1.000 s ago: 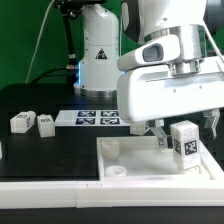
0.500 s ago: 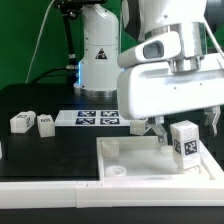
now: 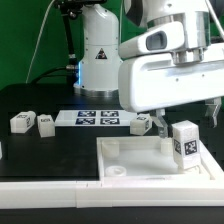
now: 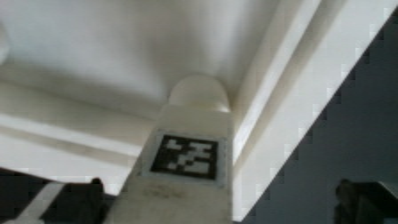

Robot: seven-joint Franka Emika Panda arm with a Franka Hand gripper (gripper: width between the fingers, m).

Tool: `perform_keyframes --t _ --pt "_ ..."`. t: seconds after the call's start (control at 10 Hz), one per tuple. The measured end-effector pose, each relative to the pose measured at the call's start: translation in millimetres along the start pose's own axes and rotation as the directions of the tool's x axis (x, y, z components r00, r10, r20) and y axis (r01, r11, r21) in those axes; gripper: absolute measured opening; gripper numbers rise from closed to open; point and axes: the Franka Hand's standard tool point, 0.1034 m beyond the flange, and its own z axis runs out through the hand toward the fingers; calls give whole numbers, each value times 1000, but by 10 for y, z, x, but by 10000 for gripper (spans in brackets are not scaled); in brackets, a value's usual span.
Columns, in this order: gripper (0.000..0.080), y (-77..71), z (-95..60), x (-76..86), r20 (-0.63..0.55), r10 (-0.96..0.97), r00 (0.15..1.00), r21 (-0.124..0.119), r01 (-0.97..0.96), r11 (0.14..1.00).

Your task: Assemble one leg

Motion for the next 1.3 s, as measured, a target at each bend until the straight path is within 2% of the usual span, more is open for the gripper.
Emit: perform_keyframes --t 0.2,0.3,0.8,1.0,1.3 --pt "649 34 39 -18 133 2 991 37 -7 999" --pt "649 63 35 41 129 2 992 37 -7 999" --pt "635 111 8 92 114 7 993 32 -11 999" --pt "284 111 8 92 114 7 993 32 -11 999" --pt "290 102 9 94 115 74 991 28 -77 997"
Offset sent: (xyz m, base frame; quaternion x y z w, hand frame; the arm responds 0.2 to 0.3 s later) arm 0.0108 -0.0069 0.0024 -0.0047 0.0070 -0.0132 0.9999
